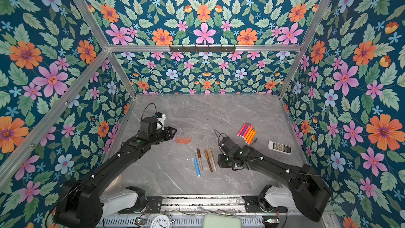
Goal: Remove pen caps from pens
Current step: Pick up the pen from the bottom-center of the table.
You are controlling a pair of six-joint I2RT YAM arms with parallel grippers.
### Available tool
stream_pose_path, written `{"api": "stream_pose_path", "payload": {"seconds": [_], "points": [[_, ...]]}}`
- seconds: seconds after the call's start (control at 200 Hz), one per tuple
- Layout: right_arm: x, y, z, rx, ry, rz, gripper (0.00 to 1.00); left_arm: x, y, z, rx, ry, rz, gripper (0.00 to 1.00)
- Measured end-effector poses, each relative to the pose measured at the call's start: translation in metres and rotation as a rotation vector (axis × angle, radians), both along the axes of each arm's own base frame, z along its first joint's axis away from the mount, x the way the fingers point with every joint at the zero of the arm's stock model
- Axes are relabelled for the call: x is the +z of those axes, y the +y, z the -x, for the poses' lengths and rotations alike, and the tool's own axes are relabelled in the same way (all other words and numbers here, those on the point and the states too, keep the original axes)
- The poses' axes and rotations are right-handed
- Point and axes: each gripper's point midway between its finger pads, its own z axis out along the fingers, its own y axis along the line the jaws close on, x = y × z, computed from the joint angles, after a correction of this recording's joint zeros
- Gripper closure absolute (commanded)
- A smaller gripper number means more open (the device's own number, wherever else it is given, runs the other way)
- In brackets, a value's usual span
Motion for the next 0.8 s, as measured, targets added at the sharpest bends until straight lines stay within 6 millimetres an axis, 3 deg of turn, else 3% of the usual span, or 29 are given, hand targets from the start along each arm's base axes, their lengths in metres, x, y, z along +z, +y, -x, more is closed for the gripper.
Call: {"api": "stream_pose_path", "payload": {"seconds": [0.24,0.615,0.75,0.8], "points": [[-0.024,0.029,-0.001,0.029,0.03,0.06,0.65,-0.01,0.0,0.008,0.006,0.025,0.001,0.63],[-0.04,0.03,-0.01,0.023,0.013,0.207,0.75,-0.013,0.001,0.016,0.002,0.027,0.005,0.64],[-0.048,0.026,-0.015,0.014,-0.014,0.274,0.99,-0.013,0.001,0.016,-0.001,0.029,0.007,0.64],[-0.048,0.028,-0.019,-0.003,-0.035,0.255,1.0,-0.013,0.0,0.017,-0.002,0.033,0.015,0.63]]}}
